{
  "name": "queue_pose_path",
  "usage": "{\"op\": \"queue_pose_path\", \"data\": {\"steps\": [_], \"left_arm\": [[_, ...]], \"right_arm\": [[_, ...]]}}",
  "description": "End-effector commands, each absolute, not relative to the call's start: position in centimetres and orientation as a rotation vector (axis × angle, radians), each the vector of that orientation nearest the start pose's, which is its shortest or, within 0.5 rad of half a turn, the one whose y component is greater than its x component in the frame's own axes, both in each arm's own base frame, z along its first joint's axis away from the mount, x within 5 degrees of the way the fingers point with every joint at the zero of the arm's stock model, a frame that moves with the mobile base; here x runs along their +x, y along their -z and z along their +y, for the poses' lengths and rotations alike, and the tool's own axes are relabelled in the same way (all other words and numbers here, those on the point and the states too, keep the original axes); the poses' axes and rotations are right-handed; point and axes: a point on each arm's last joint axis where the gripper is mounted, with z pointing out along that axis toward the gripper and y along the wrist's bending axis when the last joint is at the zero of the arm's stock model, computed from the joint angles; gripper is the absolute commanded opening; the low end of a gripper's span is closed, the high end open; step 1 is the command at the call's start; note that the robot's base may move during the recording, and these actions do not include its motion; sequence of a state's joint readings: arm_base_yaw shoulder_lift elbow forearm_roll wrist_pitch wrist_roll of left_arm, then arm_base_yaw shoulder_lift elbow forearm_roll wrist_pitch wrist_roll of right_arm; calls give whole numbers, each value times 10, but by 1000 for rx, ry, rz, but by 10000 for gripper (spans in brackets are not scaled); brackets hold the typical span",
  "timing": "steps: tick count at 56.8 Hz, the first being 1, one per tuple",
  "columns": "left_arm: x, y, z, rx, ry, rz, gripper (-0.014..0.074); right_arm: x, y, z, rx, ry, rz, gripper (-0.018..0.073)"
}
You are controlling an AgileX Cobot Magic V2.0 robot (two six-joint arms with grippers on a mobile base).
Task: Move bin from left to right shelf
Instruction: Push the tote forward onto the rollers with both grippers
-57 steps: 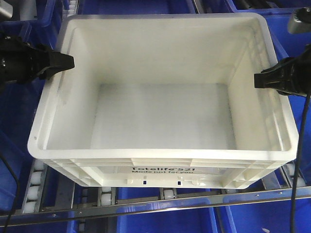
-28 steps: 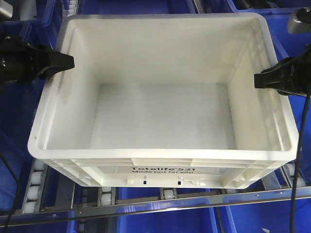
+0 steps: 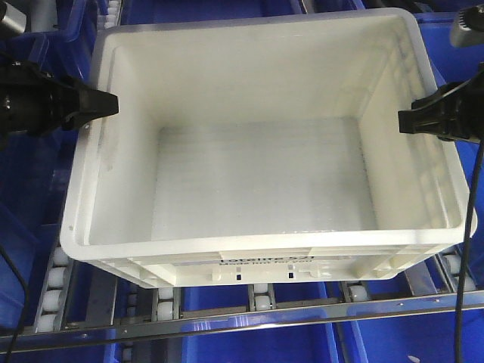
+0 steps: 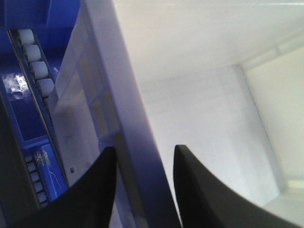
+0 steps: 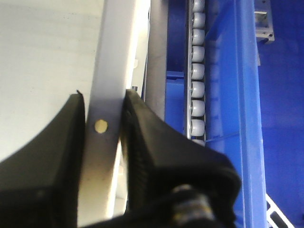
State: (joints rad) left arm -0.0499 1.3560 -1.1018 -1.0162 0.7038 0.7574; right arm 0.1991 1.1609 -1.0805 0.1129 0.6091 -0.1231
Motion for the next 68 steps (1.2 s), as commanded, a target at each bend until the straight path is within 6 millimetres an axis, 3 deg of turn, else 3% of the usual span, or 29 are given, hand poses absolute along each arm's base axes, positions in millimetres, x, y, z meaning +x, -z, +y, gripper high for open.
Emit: {"op": "queue_pose_path", "data": {"steps": [1,20,32,68], "left_arm": [[262,-380,-93,368,1048,2022,-3],[261,-379,-94,387,1060,2030,-3],[264,-376,-91,388,984,2043,-3],[280,-364,-90,320,967,2066,-3]], "right_arm": [[241,-407,66,-218,-304,1911,-4],[259,-388,71,-216,-307,1986,-4],[262,-386,71,-219,-298,1989,-4],[278,-370,74,-221,-291,2045,-4]]}}
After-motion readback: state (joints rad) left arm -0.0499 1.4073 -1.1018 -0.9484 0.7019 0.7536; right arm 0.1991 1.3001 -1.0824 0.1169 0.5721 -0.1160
